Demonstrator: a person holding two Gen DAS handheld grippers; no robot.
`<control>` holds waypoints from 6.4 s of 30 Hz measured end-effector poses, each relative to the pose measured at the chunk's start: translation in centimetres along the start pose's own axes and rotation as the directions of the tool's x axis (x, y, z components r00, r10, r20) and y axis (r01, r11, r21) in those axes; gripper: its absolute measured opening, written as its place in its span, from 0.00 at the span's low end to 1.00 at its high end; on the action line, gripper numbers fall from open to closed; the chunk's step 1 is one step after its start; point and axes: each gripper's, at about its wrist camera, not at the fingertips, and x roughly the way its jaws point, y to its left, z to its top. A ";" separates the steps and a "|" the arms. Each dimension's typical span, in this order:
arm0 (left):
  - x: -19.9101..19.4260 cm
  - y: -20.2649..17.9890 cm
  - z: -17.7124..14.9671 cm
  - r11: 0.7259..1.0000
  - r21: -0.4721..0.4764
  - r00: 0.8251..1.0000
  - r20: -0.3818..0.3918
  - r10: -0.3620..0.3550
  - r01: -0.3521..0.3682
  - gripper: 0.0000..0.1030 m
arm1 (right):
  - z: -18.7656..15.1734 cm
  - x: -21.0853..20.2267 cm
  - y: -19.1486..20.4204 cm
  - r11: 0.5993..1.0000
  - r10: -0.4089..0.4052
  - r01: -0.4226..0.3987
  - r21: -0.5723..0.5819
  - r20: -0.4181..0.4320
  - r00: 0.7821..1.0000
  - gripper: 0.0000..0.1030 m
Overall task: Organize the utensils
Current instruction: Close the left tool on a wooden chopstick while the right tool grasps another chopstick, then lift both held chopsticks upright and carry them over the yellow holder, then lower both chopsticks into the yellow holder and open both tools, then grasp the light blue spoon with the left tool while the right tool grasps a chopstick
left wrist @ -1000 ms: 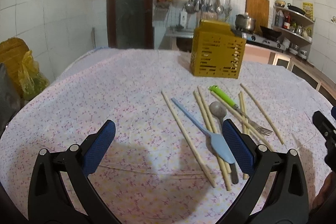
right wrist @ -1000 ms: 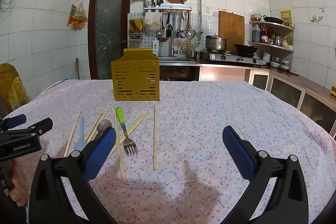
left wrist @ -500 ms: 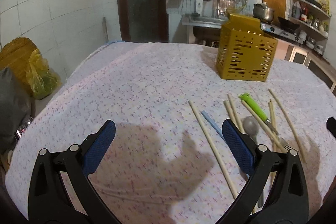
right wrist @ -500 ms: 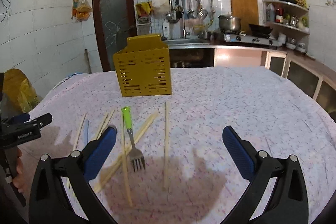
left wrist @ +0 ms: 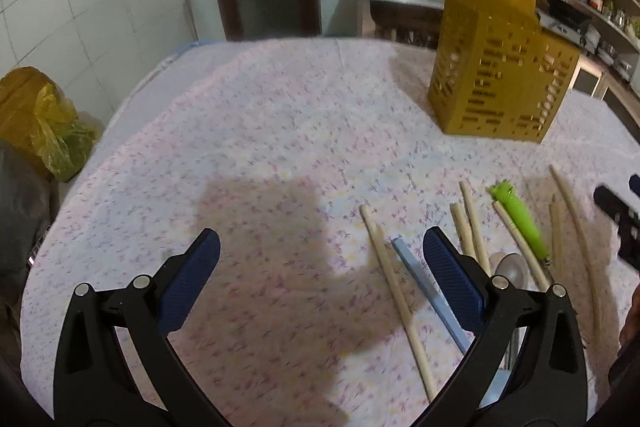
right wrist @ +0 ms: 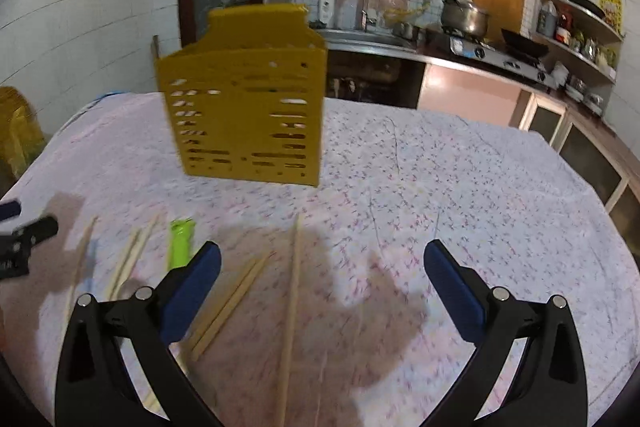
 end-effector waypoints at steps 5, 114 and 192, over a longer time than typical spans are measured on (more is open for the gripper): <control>2.8 -1.0 -1.1 0.999 0.011 0.997 -0.074 0.033 -0.032 0.94 | -0.7 1.5 -0.5 1.000 -0.024 0.024 0.001 -0.039 0.999 0.95; -11.6 -8.2 21.4 0.929 0.022 0.670 0.686 -0.283 0.369 0.04 | 21.1 -7.2 -1.0 0.985 -0.034 -0.088 0.146 0.675 0.737 0.06; 0.2 0.7 -0.1 0.993 -0.048 0.991 0.091 -0.099 0.104 0.95 | -1.1 -0.9 1.0 0.992 -0.061 0.058 0.114 0.021 0.998 0.67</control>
